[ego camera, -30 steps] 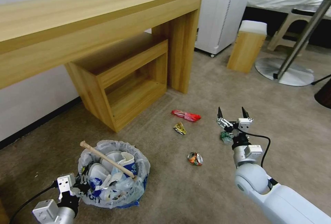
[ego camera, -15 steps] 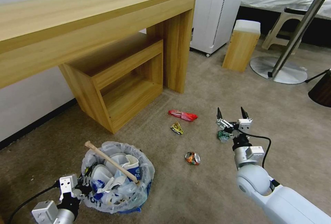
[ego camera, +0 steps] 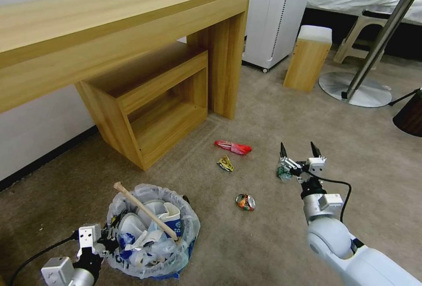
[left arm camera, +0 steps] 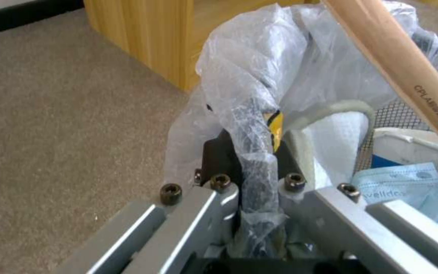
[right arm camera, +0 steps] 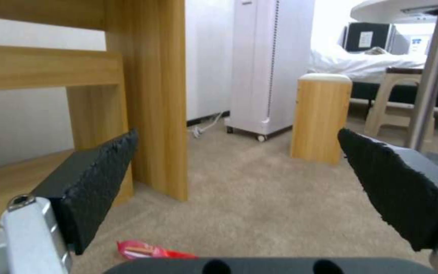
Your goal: Pick up the trash bin and place the garbage on the floor into it.
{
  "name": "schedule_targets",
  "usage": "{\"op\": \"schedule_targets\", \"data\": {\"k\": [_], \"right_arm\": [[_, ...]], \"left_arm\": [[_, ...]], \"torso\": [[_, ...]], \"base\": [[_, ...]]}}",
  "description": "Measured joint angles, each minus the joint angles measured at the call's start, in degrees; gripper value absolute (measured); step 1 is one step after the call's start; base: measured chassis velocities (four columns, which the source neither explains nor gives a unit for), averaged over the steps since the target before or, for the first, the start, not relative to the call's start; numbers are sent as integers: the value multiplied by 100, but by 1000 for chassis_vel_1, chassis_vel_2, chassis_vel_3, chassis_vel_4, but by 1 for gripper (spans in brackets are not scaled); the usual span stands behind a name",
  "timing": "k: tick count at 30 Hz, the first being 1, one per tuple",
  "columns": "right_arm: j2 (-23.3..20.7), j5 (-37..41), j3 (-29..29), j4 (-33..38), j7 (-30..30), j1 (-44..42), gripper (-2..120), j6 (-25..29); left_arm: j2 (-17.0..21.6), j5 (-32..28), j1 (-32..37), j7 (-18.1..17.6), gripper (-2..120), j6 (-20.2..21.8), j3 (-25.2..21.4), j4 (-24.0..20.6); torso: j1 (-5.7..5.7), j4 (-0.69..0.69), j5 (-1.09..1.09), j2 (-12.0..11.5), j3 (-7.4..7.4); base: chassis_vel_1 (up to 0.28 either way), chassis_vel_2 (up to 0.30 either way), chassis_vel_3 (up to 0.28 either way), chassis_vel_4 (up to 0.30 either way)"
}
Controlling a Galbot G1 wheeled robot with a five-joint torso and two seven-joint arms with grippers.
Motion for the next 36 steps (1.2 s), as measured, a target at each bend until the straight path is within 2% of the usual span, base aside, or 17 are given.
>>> {"op": "schedule_targets", "data": {"k": [13,21,24,25,28,36], "right_arm": [[22,-97,128,-10,13,-199,100,63],[-77,69,-35,-23,19,-181,100,-47],[-395,561,-336,59,75,-215,100,-591],[-395,561,-336,59,75,-215,100,-591],[-675,1344,-668,69,246,-140,100,-1128],[-866,2057,-1301,-192,500,93,100,-1796]], "left_arm": [[-9,9,-77,1,2,-42,45,118],[-26,13,-111,-1,2,-66,46,192],[-29,9,-176,-6,2,-73,45,284],[-29,9,-176,-6,2,-73,45,284],[-46,-2,-225,-10,2,-97,42,352],[-125,-3,-301,-13,2,-119,54,449]], "torso": [[0,0,1,0,2],[0,1,0,0,0],[0,0,0,0,0],[0,0,0,0,0],[0,-1,0,0,0],[0,0,0,0,1]], "base": [[-93,94,92,-95],[-40,51,50,-43],[0,0,0,0],[0,0,0,0],[0,0,0,0],[0,0,0,0]]}}
